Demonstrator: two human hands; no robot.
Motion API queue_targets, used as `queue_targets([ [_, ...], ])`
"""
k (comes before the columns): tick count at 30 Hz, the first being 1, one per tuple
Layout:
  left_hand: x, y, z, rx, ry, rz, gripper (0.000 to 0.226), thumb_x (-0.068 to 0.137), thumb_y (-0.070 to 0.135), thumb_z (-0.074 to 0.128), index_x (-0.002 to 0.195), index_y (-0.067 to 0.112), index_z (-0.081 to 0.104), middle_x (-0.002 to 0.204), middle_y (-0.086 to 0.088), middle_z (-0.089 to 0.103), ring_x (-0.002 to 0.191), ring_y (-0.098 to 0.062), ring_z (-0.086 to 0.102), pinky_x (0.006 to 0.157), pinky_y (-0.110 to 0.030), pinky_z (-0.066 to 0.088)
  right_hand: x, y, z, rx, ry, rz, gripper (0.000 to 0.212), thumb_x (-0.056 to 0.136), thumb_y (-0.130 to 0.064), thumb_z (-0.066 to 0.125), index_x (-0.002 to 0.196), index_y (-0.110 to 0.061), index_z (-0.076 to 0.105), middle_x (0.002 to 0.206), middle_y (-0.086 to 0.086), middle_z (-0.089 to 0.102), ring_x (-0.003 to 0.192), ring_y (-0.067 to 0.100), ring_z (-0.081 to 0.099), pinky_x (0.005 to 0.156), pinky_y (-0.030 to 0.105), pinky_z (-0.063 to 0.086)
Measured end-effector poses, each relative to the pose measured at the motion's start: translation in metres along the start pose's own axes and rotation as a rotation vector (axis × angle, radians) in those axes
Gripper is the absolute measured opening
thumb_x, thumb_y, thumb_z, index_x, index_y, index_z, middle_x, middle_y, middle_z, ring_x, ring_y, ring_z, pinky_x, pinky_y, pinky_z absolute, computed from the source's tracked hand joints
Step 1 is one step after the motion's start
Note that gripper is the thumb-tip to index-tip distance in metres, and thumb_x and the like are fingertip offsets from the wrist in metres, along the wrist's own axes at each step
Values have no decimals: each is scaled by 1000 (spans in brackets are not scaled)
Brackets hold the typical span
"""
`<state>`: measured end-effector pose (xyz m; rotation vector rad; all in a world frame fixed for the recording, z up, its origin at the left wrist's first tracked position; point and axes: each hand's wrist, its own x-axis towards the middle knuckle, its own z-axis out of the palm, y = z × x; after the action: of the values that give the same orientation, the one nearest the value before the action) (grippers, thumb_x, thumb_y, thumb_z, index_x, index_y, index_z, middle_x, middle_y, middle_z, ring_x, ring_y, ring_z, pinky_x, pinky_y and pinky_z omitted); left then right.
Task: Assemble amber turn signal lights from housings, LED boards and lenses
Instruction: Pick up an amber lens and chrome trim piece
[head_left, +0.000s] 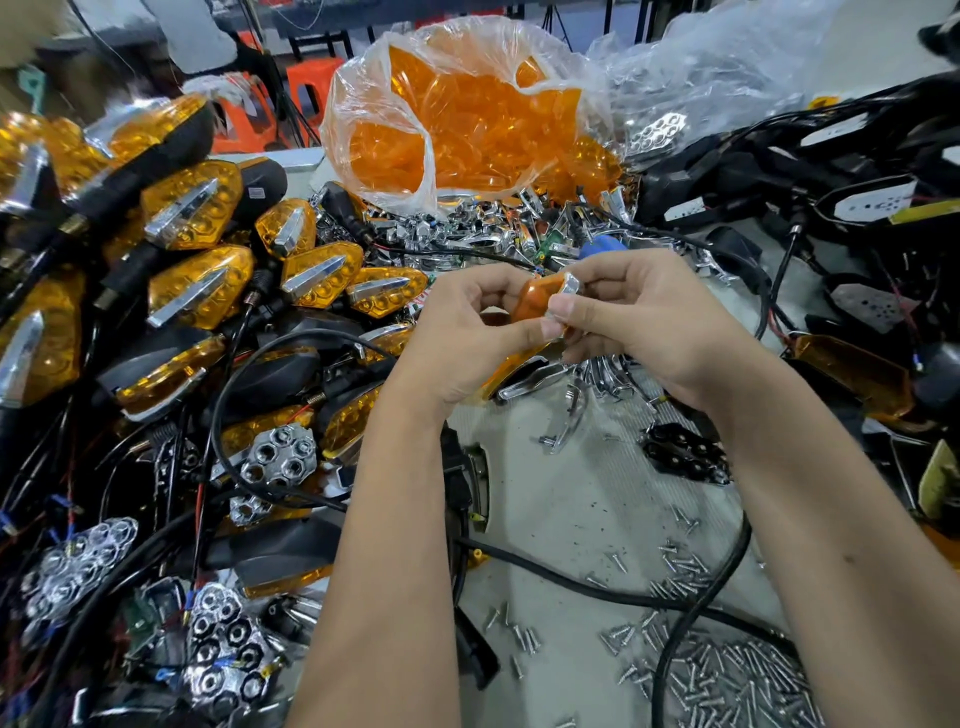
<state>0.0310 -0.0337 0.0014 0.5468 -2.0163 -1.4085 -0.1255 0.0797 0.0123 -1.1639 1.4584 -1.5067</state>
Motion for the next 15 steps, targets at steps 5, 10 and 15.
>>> queue_targets([
  [5, 0, -1, 0, -10, -45, -9, 29, 79, 16, 83, 91, -6, 69, 82, -15, 61, 76, -21, 56, 74, -38, 48, 0, 0, -1, -64, 14, 13, 18, 92, -10, 75, 100, 6, 73, 92, 39, 66, 66, 24, 62, 61, 31, 61],
  [10, 1, -2, 0, 7, -55, -14, 25, 85, 5, 81, 95, -13, 66, 82, -20, 59, 75, -23, 53, 70, -34, 46, 1, 3, -1, -77, 18, -1, 19, 91, -11, 77, 99, 6, 74, 89, 37, 67, 64, 21, 65, 62, 30, 62],
  [15, 0, -1, -1, 0, -49, 0, 28, 84, 10, 82, 95, -11, 67, 81, -18, 60, 73, -20, 53, 66, -28, 47, 1, 3, -1, -57, 24, -9, 18, 91, -8, 76, 98, 8, 72, 77, 22, 69, 63, 17, 65, 63, 33, 63],
])
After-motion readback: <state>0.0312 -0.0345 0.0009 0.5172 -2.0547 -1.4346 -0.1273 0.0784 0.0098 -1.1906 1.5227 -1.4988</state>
